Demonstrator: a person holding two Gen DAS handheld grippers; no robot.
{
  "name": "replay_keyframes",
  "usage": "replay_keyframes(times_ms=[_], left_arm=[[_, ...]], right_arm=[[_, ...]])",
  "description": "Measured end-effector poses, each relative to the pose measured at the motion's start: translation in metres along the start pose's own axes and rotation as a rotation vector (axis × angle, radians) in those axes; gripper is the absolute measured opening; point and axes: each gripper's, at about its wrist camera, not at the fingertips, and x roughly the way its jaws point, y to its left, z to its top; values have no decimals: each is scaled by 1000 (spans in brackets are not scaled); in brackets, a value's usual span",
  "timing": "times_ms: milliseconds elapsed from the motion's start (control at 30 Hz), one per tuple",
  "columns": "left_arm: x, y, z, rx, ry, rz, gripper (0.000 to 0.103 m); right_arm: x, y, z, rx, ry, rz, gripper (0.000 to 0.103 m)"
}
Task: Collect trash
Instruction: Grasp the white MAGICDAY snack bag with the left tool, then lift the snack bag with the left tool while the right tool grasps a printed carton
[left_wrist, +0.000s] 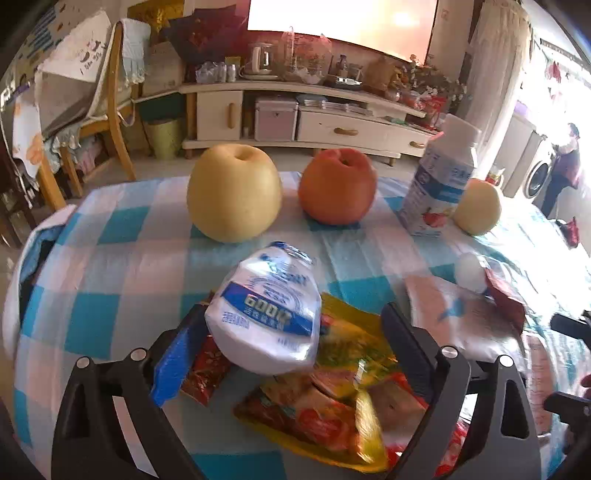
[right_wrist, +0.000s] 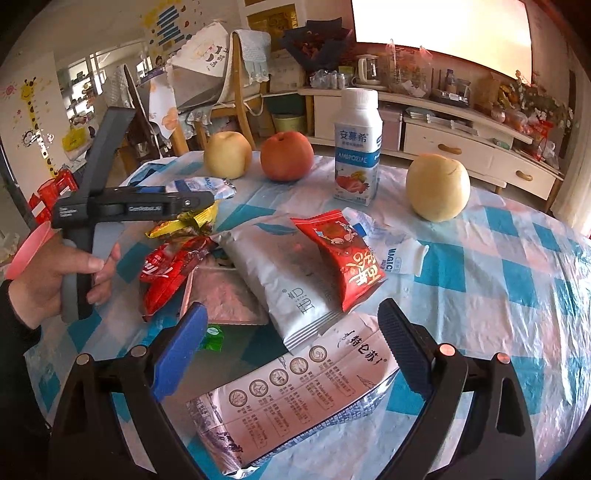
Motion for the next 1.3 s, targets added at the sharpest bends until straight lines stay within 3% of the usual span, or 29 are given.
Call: replay_keyframes(times_ms=[133,400,533,633,733,933,1100,1300], left_arm=[[8,9,10,-8,30,47,94],[24,35,19,-78,76,7,95],[23,29,19,-64,39,-6,94],[24,17,19,-25,48,2,52],[23,15,17,-34,44,-15,36],[11,8,14,-16,20,-12,26],[-10,2,10,18,-14,10,26],[-33,15,7,-27,-58,23,25]], right_arm=[[-1,-1,0,2,1,6,94],[-2,0,-1,4,4,26,94],[-2,1,-1,6,6,28,94],[-1,1,-1,7,6,31,94],[-3,1,0,8,0,34,94],[-2,-1,0,10,2,36,94],[-2,-3,-1,18,4,37,94],[-3,-4,-3,27,6,46,94]])
